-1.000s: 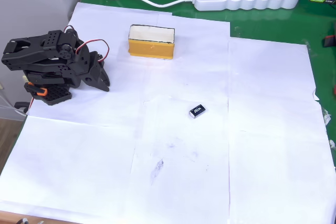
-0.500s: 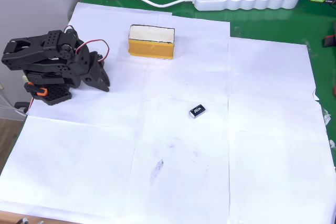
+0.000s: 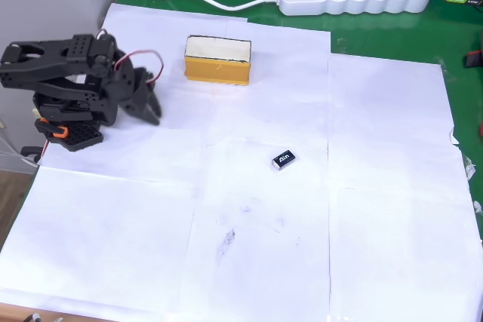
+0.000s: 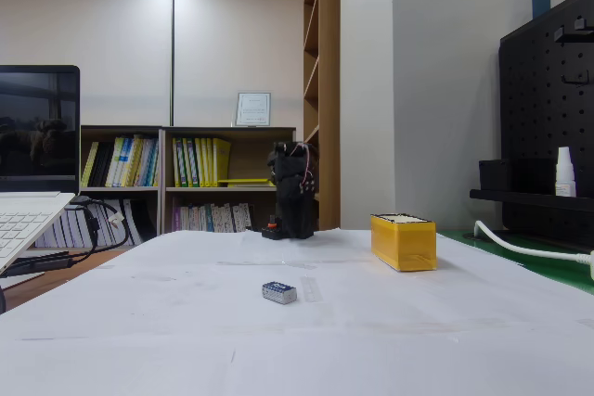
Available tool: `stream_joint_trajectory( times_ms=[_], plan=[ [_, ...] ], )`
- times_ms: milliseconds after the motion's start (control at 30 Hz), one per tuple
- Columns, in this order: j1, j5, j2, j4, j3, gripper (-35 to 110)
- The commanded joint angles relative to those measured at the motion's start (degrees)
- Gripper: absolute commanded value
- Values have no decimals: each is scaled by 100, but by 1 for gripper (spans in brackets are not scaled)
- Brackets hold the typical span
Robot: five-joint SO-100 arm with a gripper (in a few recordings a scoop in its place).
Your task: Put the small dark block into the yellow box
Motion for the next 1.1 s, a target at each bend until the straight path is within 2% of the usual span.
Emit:
stream_joint_trajectory(
  times_ms=[0,200,400,700,867,1067],
  plan=[
    [-88,-237,1195,-62,1450,0],
    [-18,-1143,2610,-158,2848,0],
    [281,-2786,4113,-343,4315,0],
    [826,-3823,5871,-817,6258,1],
    [1099,-3946,6943,-773,7532,11],
    [1187,-3999,7585,-729,8314,23]
  ],
)
